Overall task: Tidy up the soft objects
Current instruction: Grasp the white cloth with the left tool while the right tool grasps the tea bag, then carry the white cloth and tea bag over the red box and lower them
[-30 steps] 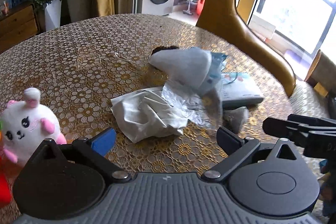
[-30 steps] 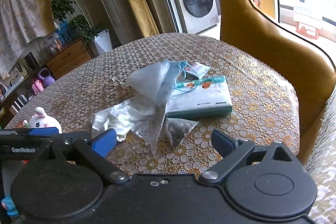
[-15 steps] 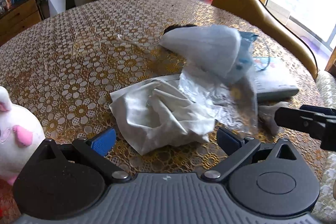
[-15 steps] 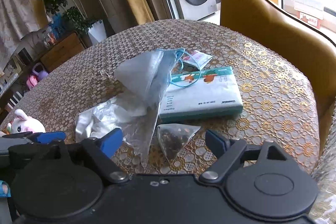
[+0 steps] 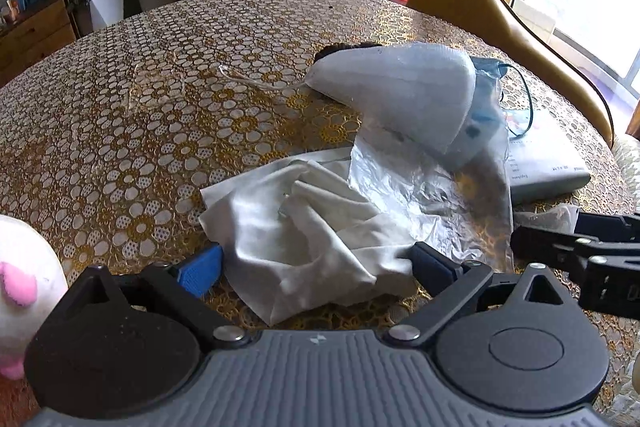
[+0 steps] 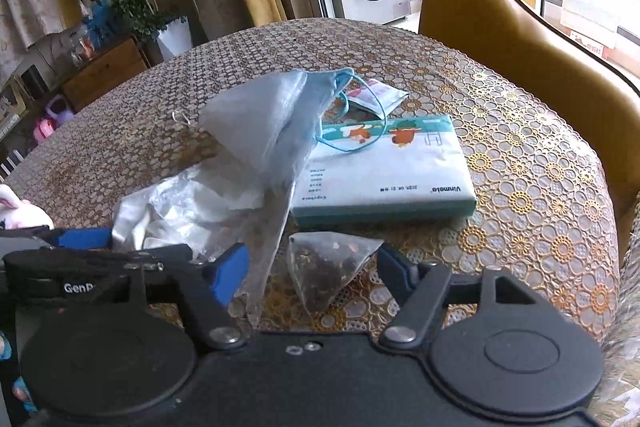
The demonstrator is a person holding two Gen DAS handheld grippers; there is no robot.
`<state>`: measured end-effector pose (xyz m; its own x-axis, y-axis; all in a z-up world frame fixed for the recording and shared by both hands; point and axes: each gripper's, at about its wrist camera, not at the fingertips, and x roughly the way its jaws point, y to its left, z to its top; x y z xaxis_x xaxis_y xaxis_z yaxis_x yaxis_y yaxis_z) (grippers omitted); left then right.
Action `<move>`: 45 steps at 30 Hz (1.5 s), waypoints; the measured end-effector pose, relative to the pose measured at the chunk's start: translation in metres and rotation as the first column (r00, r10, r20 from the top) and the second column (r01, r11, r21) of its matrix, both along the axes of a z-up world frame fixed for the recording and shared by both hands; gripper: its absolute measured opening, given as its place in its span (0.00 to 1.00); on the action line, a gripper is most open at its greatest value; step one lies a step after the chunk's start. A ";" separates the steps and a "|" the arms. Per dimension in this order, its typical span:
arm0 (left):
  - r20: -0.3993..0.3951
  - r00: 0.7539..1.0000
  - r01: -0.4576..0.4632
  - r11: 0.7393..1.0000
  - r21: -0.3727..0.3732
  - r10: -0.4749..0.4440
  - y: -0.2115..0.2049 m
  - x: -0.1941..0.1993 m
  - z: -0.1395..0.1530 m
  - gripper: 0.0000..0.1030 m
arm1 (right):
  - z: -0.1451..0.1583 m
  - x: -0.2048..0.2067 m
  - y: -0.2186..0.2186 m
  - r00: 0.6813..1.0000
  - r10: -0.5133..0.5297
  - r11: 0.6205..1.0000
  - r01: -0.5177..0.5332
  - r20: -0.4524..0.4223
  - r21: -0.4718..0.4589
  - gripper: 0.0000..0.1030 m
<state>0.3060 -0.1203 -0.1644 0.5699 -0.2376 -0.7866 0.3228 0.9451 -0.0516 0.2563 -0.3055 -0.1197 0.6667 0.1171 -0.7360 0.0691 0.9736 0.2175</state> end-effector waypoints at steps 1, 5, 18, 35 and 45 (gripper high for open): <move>0.003 1.000 0.001 1.000 -0.001 -0.001 0.000 0.000 0.000 0.94 | -0.001 0.000 0.001 1.000 0.001 1.000 -0.001 -0.001 -0.003 0.63; 0.019 1.000 0.008 1.000 0.001 -0.008 -0.001 -0.001 0.003 0.80 | -0.003 0.002 0.003 1.000 0.004 1.000 -0.004 -0.006 -0.025 0.53; 0.026 0.998 0.055 0.998 -0.002 -0.055 -0.007 -0.009 0.012 0.18 | -0.001 -0.003 0.002 1.000 -0.011 0.999 0.011 -0.007 -0.052 0.20; 0.063 0.998 -0.006 0.996 -0.085 0.011 0.027 -0.040 0.061 0.12 | 0.046 -0.037 0.004 0.996 0.021 1.000 -0.023 0.083 0.021 0.14; 0.128 0.991 -0.020 0.991 -0.134 0.037 0.063 -0.075 0.108 0.12 | 0.083 -0.065 0.023 0.985 0.082 0.996 -0.088 0.150 0.034 0.14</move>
<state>0.2313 -0.0572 -0.0562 0.6733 -0.3164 -0.6682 0.3078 0.9417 -0.1358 0.1917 -0.2823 -0.0366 0.7545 0.2057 -0.6232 -0.0493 0.9647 0.2588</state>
